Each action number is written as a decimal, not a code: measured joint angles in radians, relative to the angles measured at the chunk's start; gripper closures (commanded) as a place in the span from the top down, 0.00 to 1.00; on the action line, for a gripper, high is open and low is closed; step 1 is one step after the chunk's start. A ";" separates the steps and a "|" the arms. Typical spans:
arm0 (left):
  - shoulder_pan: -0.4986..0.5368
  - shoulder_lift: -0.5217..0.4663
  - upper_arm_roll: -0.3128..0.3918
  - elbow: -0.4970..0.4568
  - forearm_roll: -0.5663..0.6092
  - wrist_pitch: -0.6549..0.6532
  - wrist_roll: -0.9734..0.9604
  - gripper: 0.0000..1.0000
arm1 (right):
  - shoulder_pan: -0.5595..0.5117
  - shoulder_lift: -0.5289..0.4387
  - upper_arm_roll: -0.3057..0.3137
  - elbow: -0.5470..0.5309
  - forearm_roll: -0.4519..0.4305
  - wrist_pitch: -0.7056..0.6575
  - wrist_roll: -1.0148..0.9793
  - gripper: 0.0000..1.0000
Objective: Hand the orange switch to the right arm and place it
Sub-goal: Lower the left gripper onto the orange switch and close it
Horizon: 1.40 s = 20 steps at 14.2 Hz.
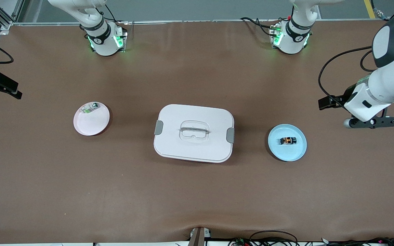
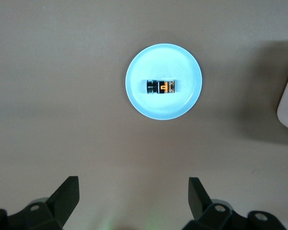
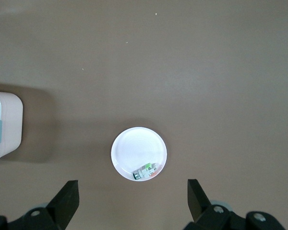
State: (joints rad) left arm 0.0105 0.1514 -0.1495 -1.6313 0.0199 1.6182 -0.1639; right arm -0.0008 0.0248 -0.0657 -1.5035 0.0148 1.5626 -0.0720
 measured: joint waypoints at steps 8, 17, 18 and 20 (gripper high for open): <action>0.009 0.028 0.001 -0.216 0.000 0.317 -0.003 1.00 | 0.000 0.001 0.000 0.000 0.000 0.000 0.000 1.00; 0.016 0.193 0.000 -0.338 0.000 0.637 -0.012 1.00 | 0.001 0.004 0.001 0.001 0.000 0.000 0.000 1.00; 0.014 0.208 0.000 -0.347 0.000 0.668 -0.012 1.00 | 0.001 0.005 0.001 0.001 0.000 0.000 0.000 1.00; 0.002 0.242 -0.002 -0.357 0.000 0.716 -0.013 1.00 | 0.001 0.008 0.001 0.001 0.000 0.000 0.000 1.00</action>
State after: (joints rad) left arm 0.0125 0.3936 -0.1514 -1.9883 0.0199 2.3347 -0.1765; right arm 0.0001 0.0329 -0.0648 -1.5023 0.0148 1.5626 -0.0720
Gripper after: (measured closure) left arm 0.000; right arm 0.000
